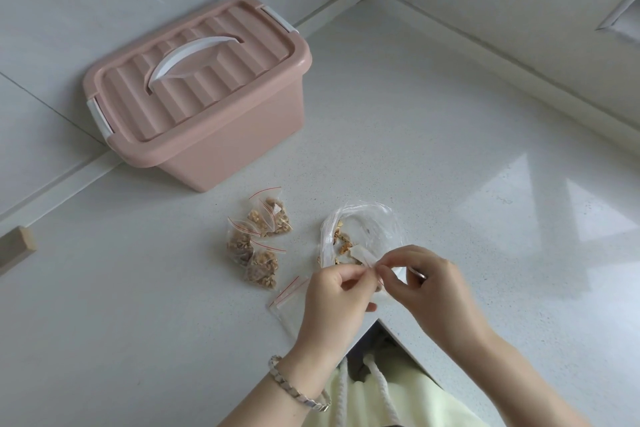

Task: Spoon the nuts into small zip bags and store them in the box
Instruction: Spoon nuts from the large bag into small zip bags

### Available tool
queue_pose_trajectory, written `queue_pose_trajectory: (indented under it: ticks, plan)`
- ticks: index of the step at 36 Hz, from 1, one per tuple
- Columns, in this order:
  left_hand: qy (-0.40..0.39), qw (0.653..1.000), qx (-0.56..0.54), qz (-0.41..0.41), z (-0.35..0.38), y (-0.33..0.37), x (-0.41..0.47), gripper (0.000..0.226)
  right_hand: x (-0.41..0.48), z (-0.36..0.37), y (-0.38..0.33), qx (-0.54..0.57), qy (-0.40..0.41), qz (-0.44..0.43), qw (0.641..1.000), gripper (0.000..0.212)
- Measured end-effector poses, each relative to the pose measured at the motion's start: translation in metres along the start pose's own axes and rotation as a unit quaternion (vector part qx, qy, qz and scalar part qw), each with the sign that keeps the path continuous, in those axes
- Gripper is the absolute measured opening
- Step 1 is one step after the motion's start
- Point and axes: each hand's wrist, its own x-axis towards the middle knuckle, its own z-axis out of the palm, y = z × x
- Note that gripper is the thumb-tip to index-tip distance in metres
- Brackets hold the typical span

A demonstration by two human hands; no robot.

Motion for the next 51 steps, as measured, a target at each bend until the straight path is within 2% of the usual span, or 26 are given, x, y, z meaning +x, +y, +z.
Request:
queue_pose_trajectory:
  ticks: [8,13,18,20,23,26,30,32,34,36,38,40,42,44,46,48,51]
  plan:
    - [0.018,0.999,-0.046,-0.02,0.0,0.002,-0.003,0.032,0.0,-0.001,-0.004,-0.05,-0.04,-0.035,0.997,0.01]
    - [0.007,1.0,-0.024,0.017,-0.003,0.002,-0.001,0.034,0.002,-0.001,0.001,-0.019,-0.058,-0.015,0.998,0.015]
    - [-0.045,0.984,0.08,0.156,-0.011,-0.001,0.004,0.024,0.01,-0.009,-0.001,0.157,-0.057,0.081,0.983,0.009]
    - [-0.062,0.966,0.119,0.22,-0.015,-0.004,0.009,0.023,0.011,-0.012,-0.003,0.196,-0.061,0.094,0.974,0.009]
    - [-0.084,0.941,0.162,0.286,-0.02,-0.002,0.018,0.033,0.013,-0.014,-0.004,0.217,-0.06,0.098,0.969,0.012]
    - [-0.117,0.948,0.122,0.269,-0.023,0.003,0.022,0.029,0.017,-0.018,-0.007,0.21,-0.068,0.083,0.972,0.013]
    - [-0.175,0.965,0.067,0.182,-0.025,0.01,0.021,0.027,0.023,-0.026,-0.012,0.236,-0.073,0.079,0.966,0.012]
    - [-0.166,0.975,0.069,0.134,-0.027,0.015,0.021,0.028,0.025,-0.027,-0.011,0.207,-0.058,0.07,0.974,0.011]
    - [-0.091,0.977,0.144,0.126,-0.027,0.019,0.021,0.032,0.024,-0.021,-0.008,0.099,-0.009,0.03,0.995,0.01]
    - [-0.01,0.95,0.279,0.142,-0.026,0.022,0.019,0.034,0.022,-0.013,-0.003,-0.071,0.069,-0.055,0.994,0.008]
    - [0.036,0.921,0.358,0.153,-0.022,0.025,0.016,0.036,0.02,-0.006,-0.002,-0.159,0.119,-0.112,0.974,0.007]
    - [0.053,0.902,0.386,0.185,-0.018,0.026,0.014,0.028,0.02,-0.006,-0.003,-0.16,0.144,-0.122,0.969,0.01]
    - [0.037,0.909,0.356,0.214,-0.018,0.027,0.015,0.002,0.022,-0.011,-0.008,-0.123,0.154,-0.119,0.973,0.007]
    - [-0.006,0.922,0.311,0.231,-0.018,0.019,0.018,0.041,0.022,-0.017,-0.014,-0.06,0.148,-0.075,0.984,0.005]
    - [-0.045,0.919,0.293,0.259,-0.018,0.012,0.021,0.071,0.022,-0.02,-0.018,-0.006,0.128,-0.027,0.991,0.006]
    - [-0.049,0.905,0.293,0.306,-0.013,0.006,0.022,0.086,0.019,-0.021,-0.023,0.016,0.108,-0.012,0.994,0.007]
    - [-0.003,0.89,0.282,0.357,-0.002,0.001,0.025,0.092,0.014,-0.016,-0.03,0.05,0.074,0.001,0.996,0.012]
